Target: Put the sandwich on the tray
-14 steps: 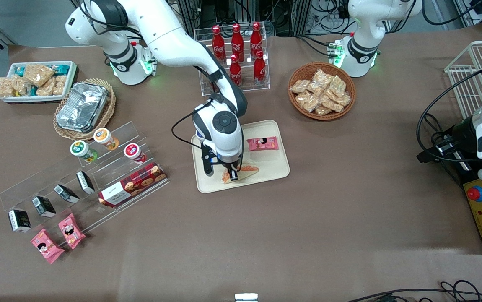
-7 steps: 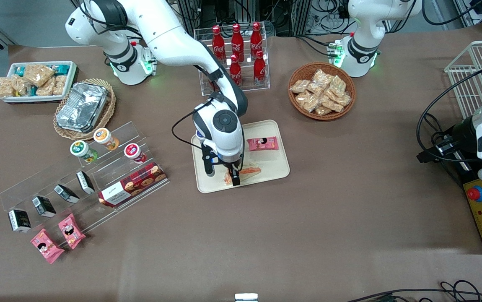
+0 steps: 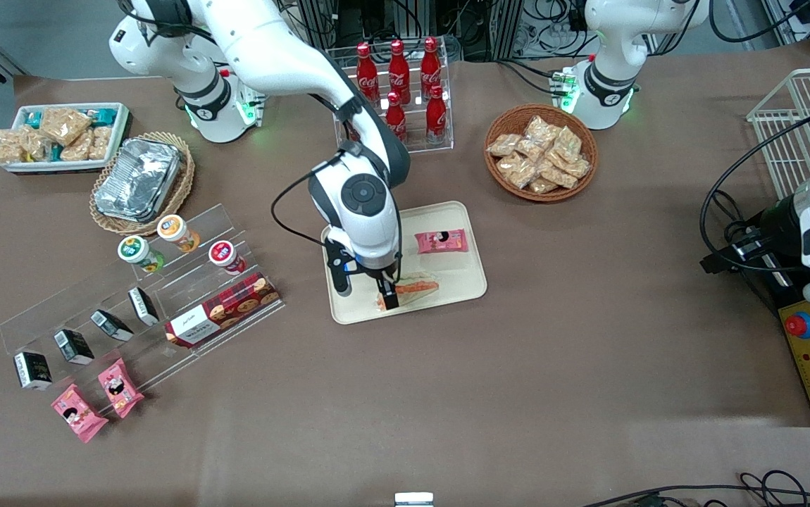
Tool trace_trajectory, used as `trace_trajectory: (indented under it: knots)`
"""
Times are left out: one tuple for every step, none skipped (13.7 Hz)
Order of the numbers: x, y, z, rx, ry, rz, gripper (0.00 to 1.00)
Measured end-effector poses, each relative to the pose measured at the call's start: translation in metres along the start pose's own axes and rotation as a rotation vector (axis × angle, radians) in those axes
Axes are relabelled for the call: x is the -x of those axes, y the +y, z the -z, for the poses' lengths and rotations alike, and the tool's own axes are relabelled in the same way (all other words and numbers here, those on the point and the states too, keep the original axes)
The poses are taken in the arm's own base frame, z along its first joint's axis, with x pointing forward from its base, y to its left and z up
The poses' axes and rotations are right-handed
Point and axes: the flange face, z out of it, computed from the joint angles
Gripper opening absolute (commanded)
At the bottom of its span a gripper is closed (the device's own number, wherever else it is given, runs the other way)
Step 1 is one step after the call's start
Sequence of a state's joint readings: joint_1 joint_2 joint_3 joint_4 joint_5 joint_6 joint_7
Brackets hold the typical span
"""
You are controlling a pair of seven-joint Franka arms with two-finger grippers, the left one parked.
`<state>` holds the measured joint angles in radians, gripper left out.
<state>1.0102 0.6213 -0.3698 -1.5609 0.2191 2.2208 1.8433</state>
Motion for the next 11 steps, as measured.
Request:
trace_trajectory:
  knots:
    - [-0.003,0.001,0.017,0.018,-0.007,0.072,1.00]
    - [-0.008,0.002,0.035,0.033,-0.015,0.142,1.00]
    - [-0.018,0.001,0.056,0.037,-0.023,0.203,1.00]
    - [-0.033,-0.002,0.078,0.033,-0.034,0.269,1.00]
    - [-0.051,-0.004,0.102,0.026,-0.048,0.346,1.00]
    - [-0.072,-0.006,0.127,0.015,-0.060,0.426,1.00]
    - [-0.096,-0.007,0.153,0.006,-0.063,0.505,1.00]
    - [-0.125,-0.005,0.181,0.002,-0.053,0.589,1.00]
    - [-0.155,-0.002,0.207,-0.003,-0.044,0.679,1.00]
    - [-0.185,0.003,0.230,-0.017,-0.038,0.770,1.00]
    - [-0.215,0.008,0.250,-0.037,-0.036,0.852,1.00]
